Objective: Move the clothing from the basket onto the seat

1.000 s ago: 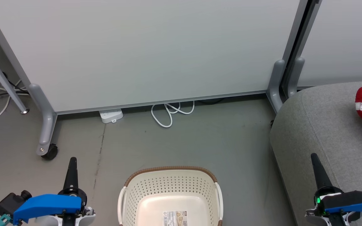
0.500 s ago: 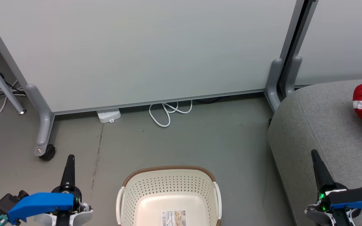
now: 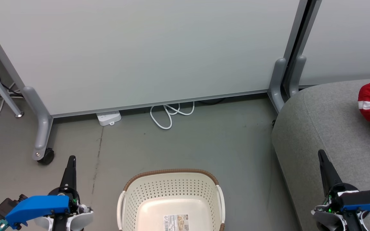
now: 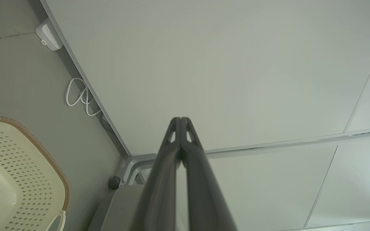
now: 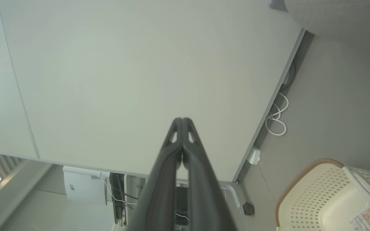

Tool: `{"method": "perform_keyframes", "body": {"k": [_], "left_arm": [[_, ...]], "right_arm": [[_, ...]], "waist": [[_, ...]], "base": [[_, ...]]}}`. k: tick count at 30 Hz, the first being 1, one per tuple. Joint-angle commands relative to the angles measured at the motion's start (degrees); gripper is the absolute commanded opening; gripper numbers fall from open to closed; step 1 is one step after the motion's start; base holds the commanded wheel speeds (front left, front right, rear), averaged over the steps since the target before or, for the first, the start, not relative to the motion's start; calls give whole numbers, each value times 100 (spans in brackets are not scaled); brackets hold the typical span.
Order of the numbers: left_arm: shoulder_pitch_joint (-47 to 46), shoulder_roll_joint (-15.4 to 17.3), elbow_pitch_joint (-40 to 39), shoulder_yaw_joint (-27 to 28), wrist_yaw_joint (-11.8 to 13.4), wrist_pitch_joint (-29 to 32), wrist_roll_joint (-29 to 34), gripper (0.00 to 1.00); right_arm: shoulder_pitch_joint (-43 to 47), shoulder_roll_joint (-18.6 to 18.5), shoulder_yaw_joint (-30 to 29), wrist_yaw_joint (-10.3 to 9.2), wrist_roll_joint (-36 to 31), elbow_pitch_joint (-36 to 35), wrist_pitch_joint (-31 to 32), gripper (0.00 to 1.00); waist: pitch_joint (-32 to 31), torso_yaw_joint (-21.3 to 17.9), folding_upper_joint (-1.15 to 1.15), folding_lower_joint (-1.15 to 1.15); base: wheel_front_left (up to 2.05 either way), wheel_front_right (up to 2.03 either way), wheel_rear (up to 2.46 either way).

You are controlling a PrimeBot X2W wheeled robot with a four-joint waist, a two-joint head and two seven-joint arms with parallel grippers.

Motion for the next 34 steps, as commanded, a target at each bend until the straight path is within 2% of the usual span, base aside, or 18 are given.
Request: {"method": "perform_keyframes", "body": {"k": [1,22,34], "left_arm": [[-101,1,-41,46,-42,34,-77,0],[-159,0,-35,136,-62,248,-928,0],[-161,0,-34,137,-49,255,-930,0]], "right_arm": [[-77,11,-15,2,97,-28,43,0],[-160,23,-65,2,939,-22,259,0],[-152,23,-63,2,941,-22,265,0]], "waist": [[1,-3,0,0],[33,-85,0,0],[34,-88,0,0]], "base": [[0,0,0],[0,0,0],[0,0,0]]}}
